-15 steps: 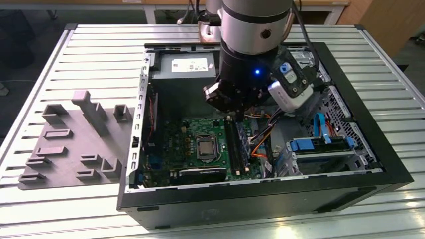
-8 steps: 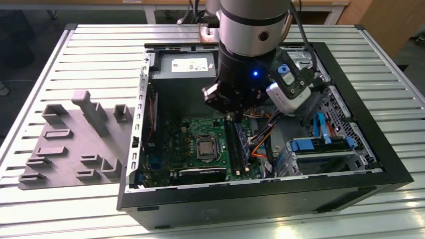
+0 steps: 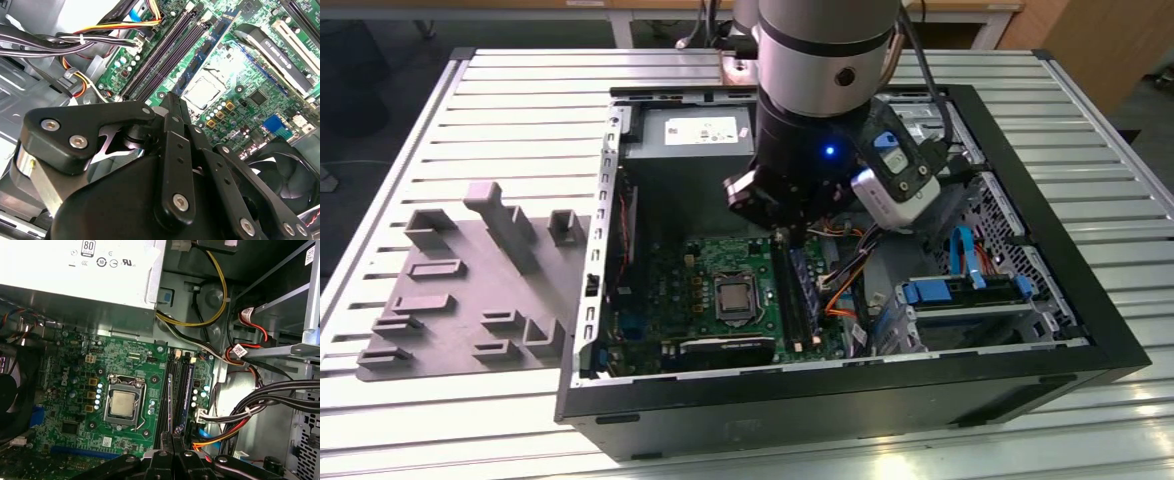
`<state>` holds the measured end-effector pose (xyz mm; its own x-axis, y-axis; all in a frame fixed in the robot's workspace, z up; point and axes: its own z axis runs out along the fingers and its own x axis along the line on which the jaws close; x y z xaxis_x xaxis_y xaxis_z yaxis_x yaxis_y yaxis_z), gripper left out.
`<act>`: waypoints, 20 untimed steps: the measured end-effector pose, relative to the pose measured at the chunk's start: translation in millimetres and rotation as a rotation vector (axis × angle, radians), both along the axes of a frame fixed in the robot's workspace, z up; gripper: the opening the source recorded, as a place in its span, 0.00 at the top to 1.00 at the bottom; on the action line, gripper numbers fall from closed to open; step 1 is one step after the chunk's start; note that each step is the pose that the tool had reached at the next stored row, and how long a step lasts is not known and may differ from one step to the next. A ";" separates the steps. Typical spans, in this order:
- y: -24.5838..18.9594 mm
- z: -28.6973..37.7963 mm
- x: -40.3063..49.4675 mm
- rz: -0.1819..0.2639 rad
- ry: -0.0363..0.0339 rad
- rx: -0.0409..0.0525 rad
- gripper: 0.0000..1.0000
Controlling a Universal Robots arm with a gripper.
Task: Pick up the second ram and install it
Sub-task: 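Insert the second ram into the second slot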
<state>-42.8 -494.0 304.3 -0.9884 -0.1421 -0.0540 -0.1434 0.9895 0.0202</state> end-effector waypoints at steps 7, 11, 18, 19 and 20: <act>0.0 -2.3 -1.6 0.000 0.0000 0.0001 0.89; 0.0 -3.7 -2.5 0.000 0.0000 0.0001 0.89; 0.0 -3.7 -2.2 0.000 0.0000 0.0001 0.89; 0.0 -3.7 -2.2 0.000 0.0000 0.0001 0.89; 0.0 -3.7 -2.2 0.000 0.0000 0.0001 0.89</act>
<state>-45.0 -494.0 300.6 -0.9884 -0.1418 -0.0540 -0.1430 0.9895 0.0202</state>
